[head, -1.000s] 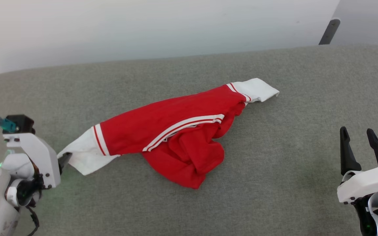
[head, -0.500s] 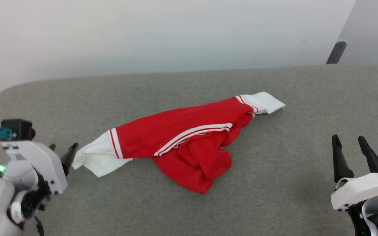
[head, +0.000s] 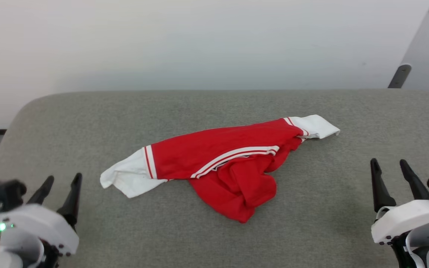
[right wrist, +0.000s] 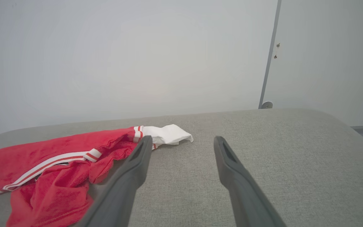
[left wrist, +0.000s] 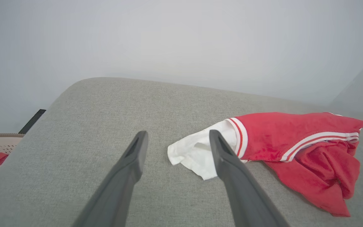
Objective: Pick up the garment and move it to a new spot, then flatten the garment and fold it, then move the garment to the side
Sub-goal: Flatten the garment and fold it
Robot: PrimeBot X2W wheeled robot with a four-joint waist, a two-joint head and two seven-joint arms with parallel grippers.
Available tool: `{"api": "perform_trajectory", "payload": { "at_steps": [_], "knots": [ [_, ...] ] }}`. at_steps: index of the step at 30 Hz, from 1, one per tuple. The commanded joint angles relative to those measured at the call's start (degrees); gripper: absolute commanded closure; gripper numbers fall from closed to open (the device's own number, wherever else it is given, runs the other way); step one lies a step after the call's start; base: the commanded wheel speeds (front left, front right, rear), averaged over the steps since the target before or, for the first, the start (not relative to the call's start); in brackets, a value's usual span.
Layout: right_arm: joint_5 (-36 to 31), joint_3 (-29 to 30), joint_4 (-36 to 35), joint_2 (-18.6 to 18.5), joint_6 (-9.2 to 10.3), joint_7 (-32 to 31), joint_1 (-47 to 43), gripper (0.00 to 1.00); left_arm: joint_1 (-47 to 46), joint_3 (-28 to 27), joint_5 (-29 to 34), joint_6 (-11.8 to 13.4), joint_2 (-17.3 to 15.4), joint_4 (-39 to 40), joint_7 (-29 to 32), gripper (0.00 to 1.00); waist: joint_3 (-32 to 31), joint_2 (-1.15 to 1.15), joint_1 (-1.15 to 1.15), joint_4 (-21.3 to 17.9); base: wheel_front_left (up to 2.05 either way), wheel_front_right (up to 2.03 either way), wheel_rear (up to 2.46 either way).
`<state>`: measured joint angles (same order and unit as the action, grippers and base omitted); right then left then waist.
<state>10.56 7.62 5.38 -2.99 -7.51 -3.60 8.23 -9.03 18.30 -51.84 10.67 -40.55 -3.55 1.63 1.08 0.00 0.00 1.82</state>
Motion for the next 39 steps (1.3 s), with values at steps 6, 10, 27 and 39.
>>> {"api": "perform_trajectory", "payload": {
  "at_steps": [6,10,27,39],
  "knots": [
    [-0.07,-0.95,1.44,-0.6,0.04,-1.98,3.05,0.0,4.83,-1.71,1.74,1.86,1.43,2.84,-7.04,0.0,1.1,0.0,0.0,2.18,0.0,0.0,0.0],
    [-0.39,-1.66,3.38,-1.25,0.04,-3.83,5.9,0.0,6.14,-2.35,2.12,2.37,2.8,3.69,-10.52,0.0,2.16,0.0,0.0,4.19,0.0,0.0,0.0],
    [-2.48,-3.64,18.36,-7.45,0.04,-14.58,21.73,0.0,1.43,1.73,2.96,-0.79,8.33,0.41,-13.07,0.0,9.26,0.0,0.0,13.3,0.0,0.0,0.0],
    [-3.36,-4.53,28.35,-7.03,0.04,-19.45,26.75,0.69,-1.93,3.49,3.14,-2.98,10.62,-3.36,-13.75,0.0,11.88,0.0,0.0,15.45,0.0,0.0,0.0]
  ]
}}
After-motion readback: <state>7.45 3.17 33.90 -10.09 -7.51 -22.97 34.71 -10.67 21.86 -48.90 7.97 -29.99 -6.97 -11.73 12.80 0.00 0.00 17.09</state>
